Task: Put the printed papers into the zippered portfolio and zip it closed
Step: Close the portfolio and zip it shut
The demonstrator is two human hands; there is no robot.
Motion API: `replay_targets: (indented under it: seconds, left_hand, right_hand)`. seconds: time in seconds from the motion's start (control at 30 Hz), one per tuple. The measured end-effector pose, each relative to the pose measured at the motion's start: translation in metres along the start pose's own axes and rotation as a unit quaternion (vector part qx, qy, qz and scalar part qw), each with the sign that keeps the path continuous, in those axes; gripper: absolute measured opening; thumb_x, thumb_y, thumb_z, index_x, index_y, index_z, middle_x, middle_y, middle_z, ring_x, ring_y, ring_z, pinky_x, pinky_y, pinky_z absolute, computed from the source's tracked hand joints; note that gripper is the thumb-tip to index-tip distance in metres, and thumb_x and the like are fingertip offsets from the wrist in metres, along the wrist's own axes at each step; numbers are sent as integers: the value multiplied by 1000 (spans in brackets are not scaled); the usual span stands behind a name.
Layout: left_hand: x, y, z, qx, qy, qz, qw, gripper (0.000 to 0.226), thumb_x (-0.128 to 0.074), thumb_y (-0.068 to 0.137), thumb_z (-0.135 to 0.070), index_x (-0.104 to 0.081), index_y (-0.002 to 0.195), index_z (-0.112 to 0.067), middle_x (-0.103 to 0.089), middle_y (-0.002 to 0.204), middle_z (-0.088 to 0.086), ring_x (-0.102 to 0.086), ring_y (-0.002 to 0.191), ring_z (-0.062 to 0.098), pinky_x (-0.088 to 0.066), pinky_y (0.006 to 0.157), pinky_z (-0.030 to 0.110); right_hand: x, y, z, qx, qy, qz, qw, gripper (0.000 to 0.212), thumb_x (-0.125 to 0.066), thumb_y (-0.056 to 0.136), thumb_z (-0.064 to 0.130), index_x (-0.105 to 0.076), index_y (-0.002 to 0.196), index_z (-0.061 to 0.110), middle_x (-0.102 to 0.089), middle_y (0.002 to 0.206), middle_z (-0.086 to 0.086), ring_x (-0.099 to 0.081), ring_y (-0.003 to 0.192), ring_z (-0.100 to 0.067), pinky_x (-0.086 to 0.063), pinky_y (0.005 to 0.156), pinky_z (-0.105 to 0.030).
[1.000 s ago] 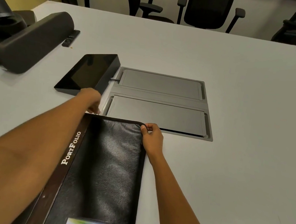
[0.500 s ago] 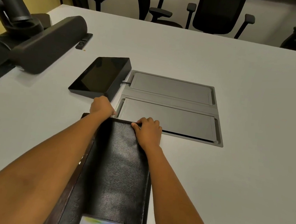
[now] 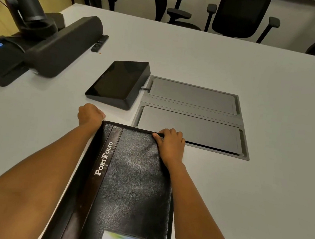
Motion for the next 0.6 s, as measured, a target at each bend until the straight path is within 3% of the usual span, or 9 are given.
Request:
replay_targets:
  seconds: [0.2, 0.3, 0.43, 0.53, 0.6]
  left_hand:
    - [-5, -5, 8, -27, -43, -4, 999, 18, -56, 89, 0, -70, 98, 5, -68, 108, 22, -60, 104, 37, -47, 93, 39]
    - [-10, -18, 12, -86, -26, 2, 996, 26, -46, 96, -6, -63, 113, 3, -61, 120, 23, -56, 111, 37, -44, 95, 40]
    - [-20, -35, 20, -156, 0, 54, 986, 40, -31, 102, -17, -43, 137, -2, -42, 144, 18, -39, 133, 33, -31, 111, 42]
    - [-27, -51, 30, -204, 42, 93, 974, 47, -25, 103, -21, -22, 148, -11, -19, 157, 8, -16, 146, 24, -14, 119, 36]
    - [-29, -64, 35, -238, 71, 96, 964, 48, -23, 103, -22, -16, 149, -11, -13, 158, 7, -11, 147, 22, -12, 120, 35]
  right_hand:
    - [1, -2, 1, -13, -10, -7, 1000, 39, -43, 93, 48, -58, 116, 20, -57, 120, -3, -43, 113, -22, -33, 95, -33]
    - [2, -8, 3, -13, -12, -25, 1000, 34, -42, 95, 42, -57, 116, 20, -56, 121, -3, -43, 114, -21, -33, 95, -32]
    - [1, -18, 4, 10, -35, -34, 999, 34, -35, 99, 32, -50, 126, 19, -51, 129, -5, -41, 120, -22, -31, 101, -32]
    - [-4, -31, -1, 7, -30, -15, 999, 42, -27, 102, 30, -34, 142, 19, -38, 146, -5, -29, 137, -22, -22, 114, -33]
    - [-8, -41, -3, 1, -30, 8, 1000, 46, -22, 102, 31, -21, 147, 21, -21, 157, -1, -13, 146, -20, -12, 119, -33]
Point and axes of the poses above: each hand's wrist, its own y-axis towards the middle knuckle, its own x-axis out of the back of the hand, z = x × y, the point moved 6 cm from there along y, towards the middle knuckle
